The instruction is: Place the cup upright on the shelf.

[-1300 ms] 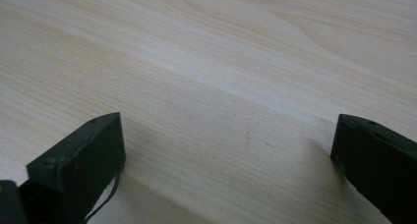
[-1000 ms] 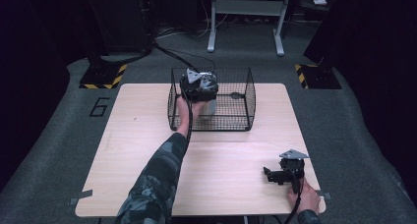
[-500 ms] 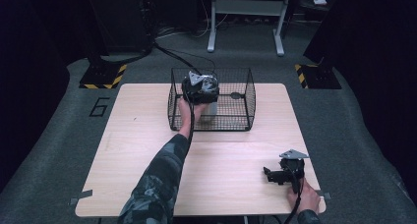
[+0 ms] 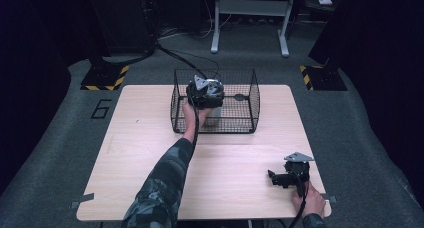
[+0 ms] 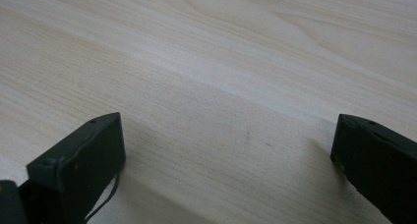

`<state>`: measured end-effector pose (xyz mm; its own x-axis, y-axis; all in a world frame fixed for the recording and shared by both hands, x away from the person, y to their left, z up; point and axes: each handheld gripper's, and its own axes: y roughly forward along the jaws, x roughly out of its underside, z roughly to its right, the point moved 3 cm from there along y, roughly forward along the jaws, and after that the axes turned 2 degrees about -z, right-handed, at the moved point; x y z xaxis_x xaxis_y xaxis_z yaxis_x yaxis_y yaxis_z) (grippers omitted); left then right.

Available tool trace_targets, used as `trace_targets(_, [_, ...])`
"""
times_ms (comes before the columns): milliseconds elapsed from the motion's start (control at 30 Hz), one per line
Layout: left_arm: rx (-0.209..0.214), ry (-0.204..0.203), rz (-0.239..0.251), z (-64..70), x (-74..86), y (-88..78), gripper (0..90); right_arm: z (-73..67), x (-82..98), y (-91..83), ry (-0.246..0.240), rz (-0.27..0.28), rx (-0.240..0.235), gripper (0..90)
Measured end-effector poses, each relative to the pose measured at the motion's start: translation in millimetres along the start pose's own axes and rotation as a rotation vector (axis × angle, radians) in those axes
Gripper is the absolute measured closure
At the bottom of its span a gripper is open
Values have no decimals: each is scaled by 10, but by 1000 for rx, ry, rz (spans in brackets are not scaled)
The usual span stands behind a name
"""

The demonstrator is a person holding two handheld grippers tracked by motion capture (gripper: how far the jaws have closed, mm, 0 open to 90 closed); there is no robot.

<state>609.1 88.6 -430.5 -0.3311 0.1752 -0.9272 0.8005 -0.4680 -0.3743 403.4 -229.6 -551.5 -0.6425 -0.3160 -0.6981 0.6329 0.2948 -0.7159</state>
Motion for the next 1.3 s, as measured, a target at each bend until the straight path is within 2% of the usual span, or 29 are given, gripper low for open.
trace_targets(100, [-3,-2,-9,0,25,13,37,-7,2,-2,8,-1,-1,0])
trace_targets(167, [1,1,2,8,39,19,37,1,-2,1,1,2,4,0])
trace_targets(267, [4,12,0,4,47,14,37,-17,2,-2,27,-2,4,0])
trace_targets(333, [2,1,-3,2,52,7,37,-1,-3,2,4,3,4,0])
trace_targets(567, [-2,20,-18,15,77,-32,37,-6,-1,2,10,2,3,0])
trace_targets(667, [-2,10,-15,15,92,-44,37,-6,-2,2,10,2,3,0])
trace_targets(1300, [-3,16,-34,17,86,-80,35,-9,-4,4,16,4,4,0])
